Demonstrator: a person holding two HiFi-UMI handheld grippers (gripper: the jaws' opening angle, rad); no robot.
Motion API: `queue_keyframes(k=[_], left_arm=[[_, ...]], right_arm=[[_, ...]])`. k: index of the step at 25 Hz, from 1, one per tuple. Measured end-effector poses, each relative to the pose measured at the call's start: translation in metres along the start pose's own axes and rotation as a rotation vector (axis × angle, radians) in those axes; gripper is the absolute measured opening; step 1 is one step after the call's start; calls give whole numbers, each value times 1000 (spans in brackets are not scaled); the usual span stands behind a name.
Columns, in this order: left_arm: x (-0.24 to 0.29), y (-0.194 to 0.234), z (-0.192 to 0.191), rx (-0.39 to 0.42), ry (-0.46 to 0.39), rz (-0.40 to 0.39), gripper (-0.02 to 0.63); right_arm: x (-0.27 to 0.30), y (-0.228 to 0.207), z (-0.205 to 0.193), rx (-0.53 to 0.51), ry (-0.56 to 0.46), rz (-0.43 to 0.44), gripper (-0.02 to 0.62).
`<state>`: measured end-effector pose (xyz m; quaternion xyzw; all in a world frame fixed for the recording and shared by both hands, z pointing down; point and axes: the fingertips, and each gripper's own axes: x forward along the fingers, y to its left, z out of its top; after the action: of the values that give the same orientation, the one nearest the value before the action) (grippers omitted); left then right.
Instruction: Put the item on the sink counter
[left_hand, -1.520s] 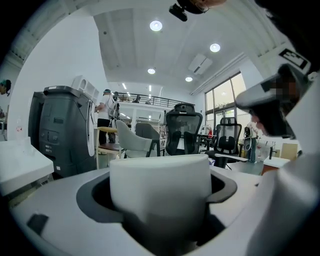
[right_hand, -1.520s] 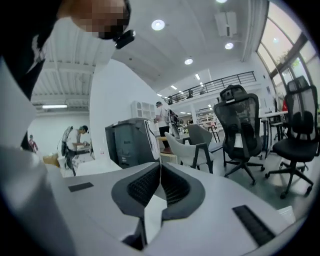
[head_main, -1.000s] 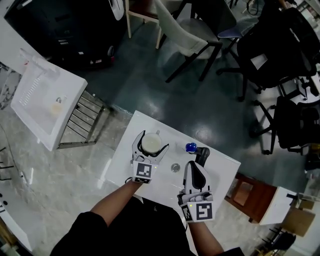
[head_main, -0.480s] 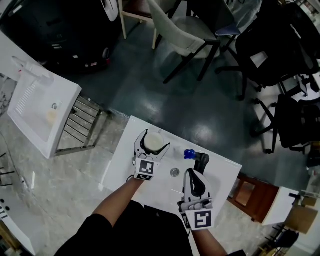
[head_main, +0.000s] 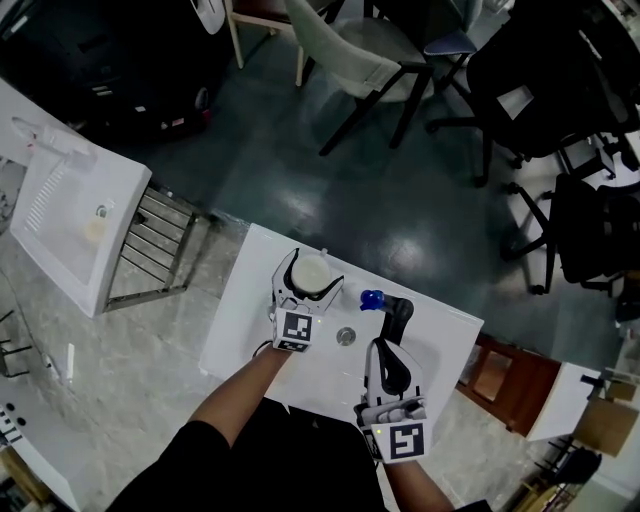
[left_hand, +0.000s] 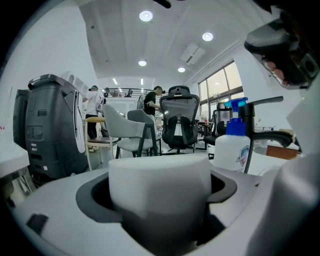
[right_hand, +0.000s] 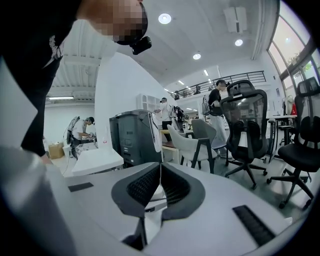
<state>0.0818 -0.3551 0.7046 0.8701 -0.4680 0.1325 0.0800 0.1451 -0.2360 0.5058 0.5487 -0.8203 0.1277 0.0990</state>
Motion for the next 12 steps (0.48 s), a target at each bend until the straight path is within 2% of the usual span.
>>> queue_keyframes(k=[2, 7, 12], left_arm=[[-2, -2, -3, 14, -3, 6, 468], [-8, -3, -17, 18, 35, 4, 469], [-6, -3, -15, 37, 49, -2, 468]], right_arm=[[-2, 1, 2, -10, -19, -9, 32], [-10, 10, 8, 86, -38, 25, 32], [-11, 13, 11, 83, -48, 17, 32]])
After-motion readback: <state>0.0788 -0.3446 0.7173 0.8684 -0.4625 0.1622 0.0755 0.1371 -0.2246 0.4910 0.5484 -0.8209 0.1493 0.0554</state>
